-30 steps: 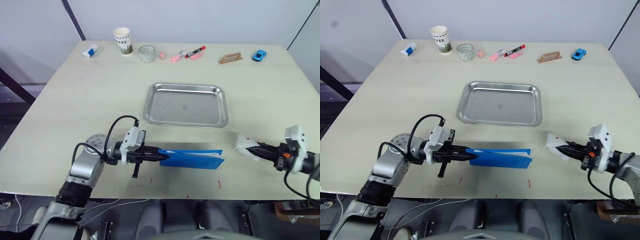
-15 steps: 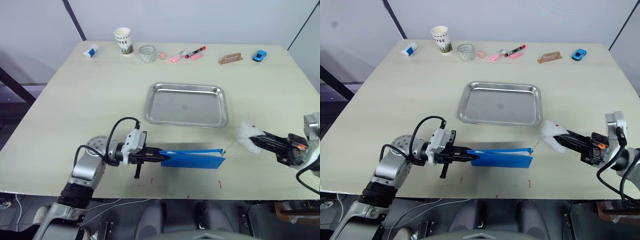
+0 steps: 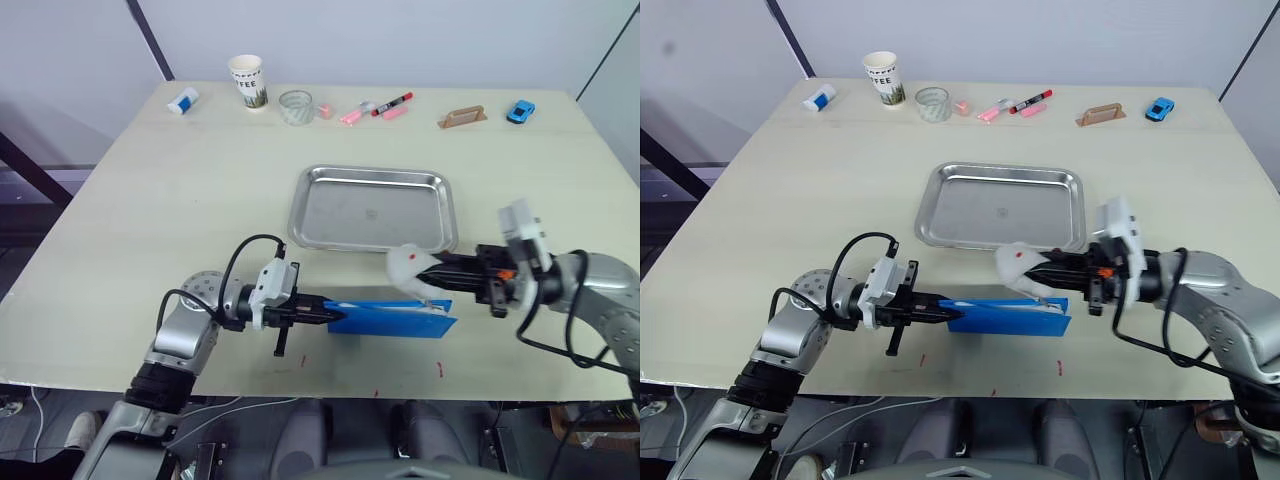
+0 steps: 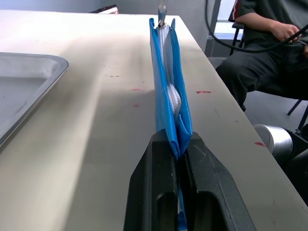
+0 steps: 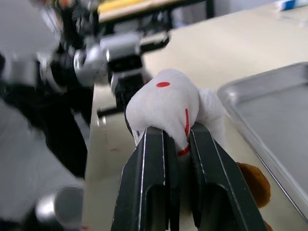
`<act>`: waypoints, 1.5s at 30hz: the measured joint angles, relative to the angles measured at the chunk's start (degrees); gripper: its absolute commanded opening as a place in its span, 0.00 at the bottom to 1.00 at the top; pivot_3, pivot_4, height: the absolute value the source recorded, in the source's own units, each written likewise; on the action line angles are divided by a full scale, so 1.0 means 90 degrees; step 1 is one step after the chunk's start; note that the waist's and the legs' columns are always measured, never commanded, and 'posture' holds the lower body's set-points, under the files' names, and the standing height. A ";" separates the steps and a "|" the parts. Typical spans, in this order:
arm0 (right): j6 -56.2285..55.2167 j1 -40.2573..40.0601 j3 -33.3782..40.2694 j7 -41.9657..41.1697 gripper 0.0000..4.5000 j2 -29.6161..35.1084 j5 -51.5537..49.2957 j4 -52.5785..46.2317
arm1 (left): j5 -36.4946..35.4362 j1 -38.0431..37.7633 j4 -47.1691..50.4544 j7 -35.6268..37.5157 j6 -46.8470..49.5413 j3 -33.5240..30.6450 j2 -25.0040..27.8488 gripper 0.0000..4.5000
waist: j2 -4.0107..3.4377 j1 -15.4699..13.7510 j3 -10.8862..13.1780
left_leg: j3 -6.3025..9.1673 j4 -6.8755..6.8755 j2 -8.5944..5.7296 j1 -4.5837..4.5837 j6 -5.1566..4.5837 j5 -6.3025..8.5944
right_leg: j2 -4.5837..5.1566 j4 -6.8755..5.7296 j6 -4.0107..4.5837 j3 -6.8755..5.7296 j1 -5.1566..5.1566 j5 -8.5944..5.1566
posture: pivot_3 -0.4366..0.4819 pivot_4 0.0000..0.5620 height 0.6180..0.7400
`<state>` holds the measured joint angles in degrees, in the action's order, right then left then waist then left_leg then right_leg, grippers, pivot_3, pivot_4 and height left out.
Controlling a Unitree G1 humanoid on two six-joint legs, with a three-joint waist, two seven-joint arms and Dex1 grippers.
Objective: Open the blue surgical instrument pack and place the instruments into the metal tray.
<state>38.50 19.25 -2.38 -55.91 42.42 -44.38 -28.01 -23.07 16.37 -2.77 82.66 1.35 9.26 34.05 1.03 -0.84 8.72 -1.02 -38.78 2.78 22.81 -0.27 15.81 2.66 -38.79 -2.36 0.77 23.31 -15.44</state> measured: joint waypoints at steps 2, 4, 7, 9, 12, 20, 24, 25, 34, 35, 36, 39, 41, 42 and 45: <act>-0.0326 0.0438 -0.0550 -0.0094 0.00 -0.0321 0.0588 0.0320 | 0.0040 0.0060 -0.0030 -0.0001 -0.0012 0.0027 -0.0039 0.00 | 0.0000 0.0005 0.0000 | 0.0000 -0.0001 0.0000 0.0001 0.0000 0.0000 | 0.0000 -0.0001 0.0000 0.0000 0.0000 0.0000 | 0.48 0.27 0.98; -0.0538 0.0776 -0.0943 -0.0147 0.00 -0.0595 0.0959 0.0597 | 0.0048 0.0038 -0.0059 0.0008 -0.0043 0.0025 -0.0067 0.00 | 0.0001 0.0020 0.0000 | 0.0000 -0.0002 -0.0001 -0.0001 0.0000 0.0000 | -0.0001 -0.0002 0.0000 0.0003 0.0000 0.0000 | 0.48 0.27 0.98; -0.0868 0.1242 -0.1468 -0.0210 0.00 -0.1146 0.1437 0.0919 | 0.0078 0.0101 -0.0086 0.0005 -0.0068 0.0043 -0.0130 0.00 | -0.0004 0.0026 -0.0001 | 0.0005 -0.0002 0.0000 0.0002 0.0000 0.0000 | -0.0004 -0.0003 0.0001 0.0000 0.0003 -0.0001 | 0.48 0.27 0.98; -0.1093 0.1459 -0.1793 -0.0308 0.00 -0.1417 0.1705 0.1067 | 0.0103 0.0103 -0.0095 0.0003 -0.0086 0.0052 -0.0198 0.00 | -0.0004 -0.0009 -0.0001 | 0.0009 -0.0002 -0.0001 0.0009 0.0000 0.0000 | -0.0003 0.0000 0.0001 -0.0003 0.0004 0.0000 | 0.48 0.27 0.98; -0.1281 0.1595 -0.1986 -0.0464 0.00 -0.1615 0.1954 0.1308 | 0.0116 0.0103 -0.0118 0.0003 -0.0123 0.0055 -0.0220 0.00 | -0.0003 -0.0007 -0.0001 | 0.0005 -0.0012 -0.0004 0.0011 0.0000 0.0000 | -0.0001 0.0000 -0.0001 0.0005 0.0002 0.0000 | 0.48 0.27 0.98; -0.1357 0.1541 -0.1737 -0.0873 0.00 -0.1394 0.1838 0.1251 | 0.0117 0.0087 -0.0140 -0.0050 -0.0166 0.0043 -0.0243 0.00 | -0.0004 -0.0013 0.0000 | 0.0009 -0.0014 -0.0004 0.0011 0.0000 0.0000 | -0.0001 -0.0002 -0.0001 0.0002 0.0001 0.0000 | 0.48 0.27 0.98; -0.1408 0.1317 -0.1409 -0.1340 0.00 -0.0731 0.1667 0.0509 | 0.0104 0.0088 -0.0180 -0.0101 -0.0095 -0.0026 -0.0240 0.00 | -0.0005 0.0027 -0.0001 | 0.0013 -0.0015 -0.0003 0.0005 -0.0001 0.0000 | -0.0004 -0.0006 0.0000 0.0002 0.0000 0.0000 | 0.48 0.27 0.98; -0.1506 0.1237 -0.1414 -0.1382 0.00 -0.0720 0.1684 0.0420 | 0.0092 0.0091 -0.0183 -0.0109 -0.0066 -0.0025 -0.0250 0.00 | -0.0006 0.0034 -0.0002 | 0.0016 -0.0014 -0.0001 0.0005 -0.0001 0.0000 | -0.0008 -0.0007 0.0001 0.0001 0.0000 -0.0001 | 0.48 0.27 0.98; -0.4013 0.0885 -0.2064 -0.1796 0.11 -0.0449 0.3478 0.0479 | 0.0053 0.0189 -0.0340 -0.0067 -0.0060 0.0013 -0.0298 0.00 | -0.0006 0.0021 0.0000 | 0.0010 -0.0015 0.0000 0.0006 0.0000 0.0000 | -0.0008 -0.0005 0.0000 0.0005 0.0000 -0.0001 | 0.48 0.27 0.98; -0.4351 0.0870 -0.2134 -0.1795 0.22 -0.0446 0.3689 0.0578 | 0.0058 0.0203 -0.0354 -0.0063 -0.0061 0.0021 -0.0301 0.00 | -0.0006 0.0022 0.0000 | 0.0009 -0.0015 0.0000 0.0006 0.0000 0.0000 | -0.0008 -0.0005 0.0000 0.0006 0.0000 -0.0001 | 0.48 0.27 0.98; -0.4718 0.0863 -0.2174 -0.1797 0.28 -0.0447 0.3871 0.0678 | 0.0059 0.0221 -0.0378 -0.0055 -0.0061 0.0023 -0.0309 0.00 | -0.0006 0.0020 0.0000 | 0.0010 -0.0015 0.0000 0.0004 0.0000 0.0000 | -0.0009 -0.0005 0.0000 0.0005 0.0000 -0.0001 | 0.48 0.27 0.98; -0.5244 0.0827 -0.2181 -0.1838 0.57 -0.0446 0.3999 0.0815 | 0.0059 0.0229 -0.0390 -0.0029 -0.0062 0.0023 -0.0314 0.00 | -0.0006 0.0017 0.0000 | 0.0010 -0.0015 0.0000 0.0004 0.0000 0.0000 | -0.0008 -0.0005 0.0000 0.0005 0.0000 -0.0001 | 0.48 0.27 0.98; -0.5478 0.0812 -0.2178 -0.1884 0.80 -0.0430 0.3998 0.0918 | 0.0058 0.0231 -0.0392 -0.0013 -0.0063 0.0026 -0.0314 0.00 | -0.0006 0.0015 0.0000 | 0.0010 -0.0015 0.0000 0.0004 0.0000 0.0000 | -0.0008 -0.0005 0.0000 0.0005 0.0000 0.0000 | 0.48 0.27 0.98; -0.5576 0.0808 -0.2175 -0.1916 0.90 -0.0399 0.3993 0.0943 | 0.0058 0.0232 -0.0392 -0.0004 -0.0063 0.0026 -0.0314 0.00 | -0.0006 0.0013 0.0000 | 0.0010 -0.0015 0.0000 0.0004 0.0000 0.0000 | -0.0008 -0.0005 0.0000 0.0005 0.0000 -0.0001 | 0.48 0.27 0.98; -0.5857 0.0754 -0.2010 -0.1980 0.99 -0.0290 0.3832 0.0995 | 0.0058 0.0256 -0.0420 0.0024 -0.0065 0.0028 -0.0312 0.00 | -0.0006 0.0014 0.0000 | 0.0010 -0.0015 0.0000 0.0004 0.0000 0.0000 | -0.0008 -0.0005 0.0001 0.0005 0.0000 -0.0001 | 0.48 0.27 0.98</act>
<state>-14.21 26.04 -20.47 -73.73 39.81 -9.89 -19.06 -22.54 18.67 -6.55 82.88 0.77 9.51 31.24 0.98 -0.72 8.72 -0.92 -38.91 2.78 22.85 -0.27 15.81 2.58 -38.83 -2.36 0.81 23.31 -15.45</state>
